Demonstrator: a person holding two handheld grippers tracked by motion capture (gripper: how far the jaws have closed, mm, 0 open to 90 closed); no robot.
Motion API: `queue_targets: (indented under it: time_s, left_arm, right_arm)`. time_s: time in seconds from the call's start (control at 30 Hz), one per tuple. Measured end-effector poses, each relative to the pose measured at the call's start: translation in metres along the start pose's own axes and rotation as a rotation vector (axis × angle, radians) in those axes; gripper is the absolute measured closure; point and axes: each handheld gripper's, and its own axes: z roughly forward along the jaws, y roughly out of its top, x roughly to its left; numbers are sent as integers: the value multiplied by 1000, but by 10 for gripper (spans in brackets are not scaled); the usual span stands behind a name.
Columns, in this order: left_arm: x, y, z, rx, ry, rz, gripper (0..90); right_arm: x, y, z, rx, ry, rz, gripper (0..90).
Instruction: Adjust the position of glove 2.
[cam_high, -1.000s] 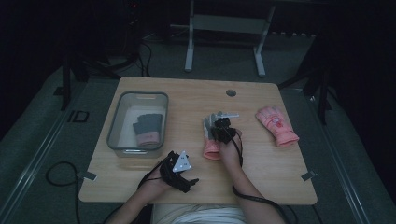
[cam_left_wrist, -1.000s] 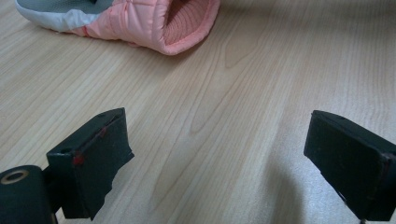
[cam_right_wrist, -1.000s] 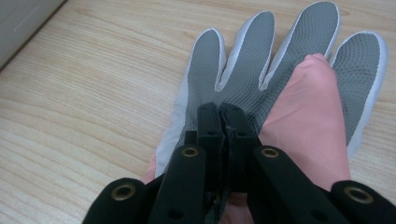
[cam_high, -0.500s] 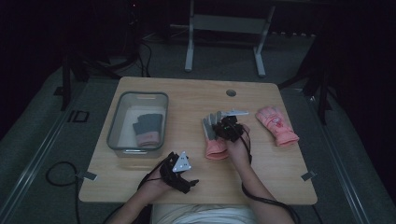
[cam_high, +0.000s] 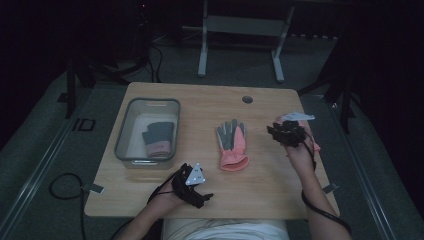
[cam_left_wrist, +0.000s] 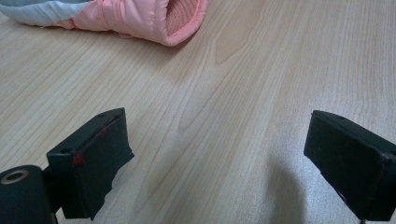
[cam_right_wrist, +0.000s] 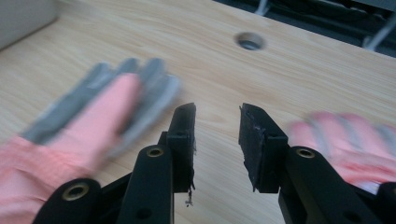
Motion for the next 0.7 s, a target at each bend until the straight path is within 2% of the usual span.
queue_targets:
  time_s: [0.2,0.37,0.47,0.5,0.7]
  left_arm:
    - [3,-1,-1,7,10,-19,64]
    - [4,-1,-2,8,5,-26,64]
    - [3,0,-1,19,11,-20,64]
    - [2,0,-2,18,11,-18,64]
    - [1,1,-2,13,6,-23,65]
  right_arm:
    - [-50,-9,-10,6,-75,2,657]
    - [-84,-16,-5,29,-104,44,627]
    - [-97,-22,5,68,-93,60,556]
    - [-100,-25,9,83,-103,55,546]
    - [-105,-41,30,165,-121,47,503]
